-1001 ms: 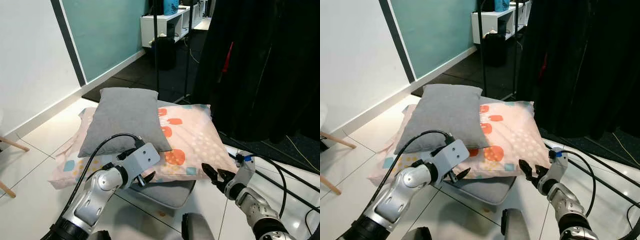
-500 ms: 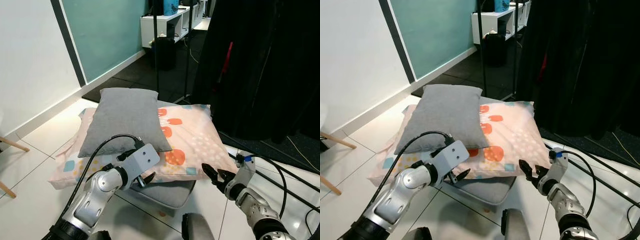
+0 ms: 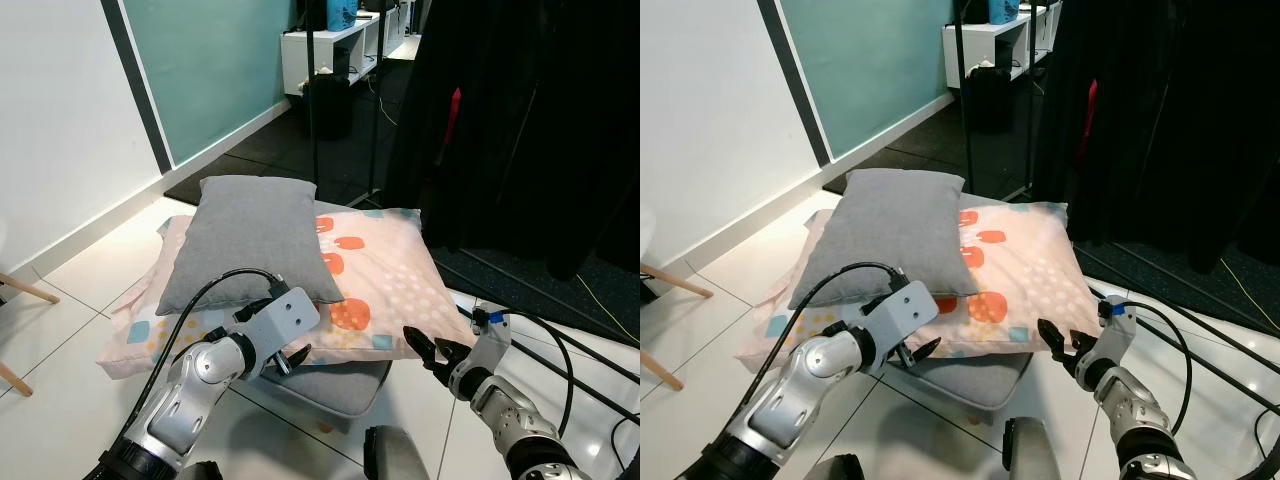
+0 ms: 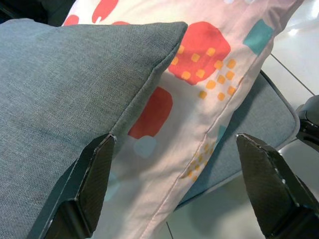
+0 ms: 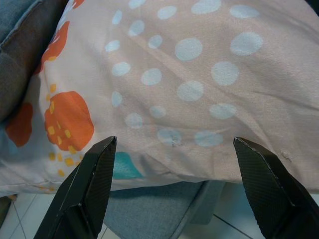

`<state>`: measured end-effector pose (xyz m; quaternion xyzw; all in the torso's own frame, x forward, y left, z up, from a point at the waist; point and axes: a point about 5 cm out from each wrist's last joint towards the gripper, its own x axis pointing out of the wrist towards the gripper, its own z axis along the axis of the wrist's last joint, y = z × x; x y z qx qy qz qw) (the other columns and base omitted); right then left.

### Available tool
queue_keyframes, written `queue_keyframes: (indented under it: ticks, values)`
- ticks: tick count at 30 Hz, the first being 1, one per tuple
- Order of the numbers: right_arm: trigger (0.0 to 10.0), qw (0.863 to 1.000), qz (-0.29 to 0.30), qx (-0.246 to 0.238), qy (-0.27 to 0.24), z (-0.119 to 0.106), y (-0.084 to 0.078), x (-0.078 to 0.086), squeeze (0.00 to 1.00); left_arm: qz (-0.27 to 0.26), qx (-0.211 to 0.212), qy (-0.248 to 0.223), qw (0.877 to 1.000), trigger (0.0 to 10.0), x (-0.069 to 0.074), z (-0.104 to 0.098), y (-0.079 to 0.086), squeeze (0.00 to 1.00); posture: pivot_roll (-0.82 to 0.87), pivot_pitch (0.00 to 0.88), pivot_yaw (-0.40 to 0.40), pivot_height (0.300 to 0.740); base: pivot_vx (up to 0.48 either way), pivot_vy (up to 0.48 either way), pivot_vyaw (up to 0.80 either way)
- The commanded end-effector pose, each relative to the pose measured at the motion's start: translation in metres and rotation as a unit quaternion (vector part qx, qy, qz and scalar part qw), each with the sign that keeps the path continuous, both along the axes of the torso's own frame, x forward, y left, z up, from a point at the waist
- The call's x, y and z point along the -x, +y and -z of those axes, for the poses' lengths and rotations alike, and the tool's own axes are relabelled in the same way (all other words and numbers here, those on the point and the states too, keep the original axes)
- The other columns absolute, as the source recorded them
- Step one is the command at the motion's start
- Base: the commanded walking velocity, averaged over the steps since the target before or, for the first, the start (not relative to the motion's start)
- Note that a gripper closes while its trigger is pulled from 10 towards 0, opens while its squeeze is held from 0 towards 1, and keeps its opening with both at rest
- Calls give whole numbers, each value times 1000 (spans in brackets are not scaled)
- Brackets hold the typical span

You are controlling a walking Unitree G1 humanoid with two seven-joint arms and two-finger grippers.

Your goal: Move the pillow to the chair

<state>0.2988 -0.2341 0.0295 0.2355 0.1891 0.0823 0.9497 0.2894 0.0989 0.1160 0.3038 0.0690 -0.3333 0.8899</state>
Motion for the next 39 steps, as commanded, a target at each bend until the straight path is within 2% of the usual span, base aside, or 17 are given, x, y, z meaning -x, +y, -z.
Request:
queue_keyframes:
  ticks: [1, 39]
  values:
    - [10000, 1000, 2, -11, 7, 4, 2, 3, 0, -5, -3, 0, 1000, 10000, 1, 0, 8, 0, -132, 20, 13, 545, 0, 0, 0]
    - [10000, 1000, 2, -17, 4, 2, 2, 1, 0, -5, -4, 0, 1000, 10000, 1, 1, 8, 0, -137, 8, 12, 545, 0, 0, 0]
